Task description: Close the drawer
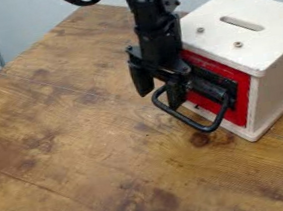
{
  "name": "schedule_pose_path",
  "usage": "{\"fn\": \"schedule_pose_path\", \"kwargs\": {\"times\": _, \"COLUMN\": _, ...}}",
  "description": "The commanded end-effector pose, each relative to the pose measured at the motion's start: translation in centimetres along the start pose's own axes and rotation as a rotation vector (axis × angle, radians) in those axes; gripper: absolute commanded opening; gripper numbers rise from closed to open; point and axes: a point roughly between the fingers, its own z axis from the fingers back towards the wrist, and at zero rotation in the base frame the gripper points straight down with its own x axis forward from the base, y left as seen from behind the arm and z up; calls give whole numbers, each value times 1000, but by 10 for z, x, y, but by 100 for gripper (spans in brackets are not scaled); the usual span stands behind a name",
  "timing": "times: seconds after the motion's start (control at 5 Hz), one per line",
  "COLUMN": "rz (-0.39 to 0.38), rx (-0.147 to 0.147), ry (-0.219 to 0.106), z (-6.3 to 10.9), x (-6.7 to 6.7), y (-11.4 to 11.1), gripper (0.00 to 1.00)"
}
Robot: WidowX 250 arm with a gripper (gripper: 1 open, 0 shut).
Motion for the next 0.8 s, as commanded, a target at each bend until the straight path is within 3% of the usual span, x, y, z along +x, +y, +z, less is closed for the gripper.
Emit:
{"fn": "schedule_pose_path", "kwargs": {"times": 0.0, "rz": -76, "rx": 32, "ry": -119, "z": 29, "x": 24, "y": -8, "gripper": 100}}
{"fn": "schedule_pose_path", "kwargs": {"times": 0.4, "rz": 14, "rx": 58, "ry": -173, "z": 48, "x": 38, "y": -15, "gripper": 100}}
{"fn": "schedule_pose_path", "kwargs": {"times": 0.6, "rz": 52, "rx": 54, "ry": -203, "z": 48, "x": 38, "y": -6, "gripper": 100}}
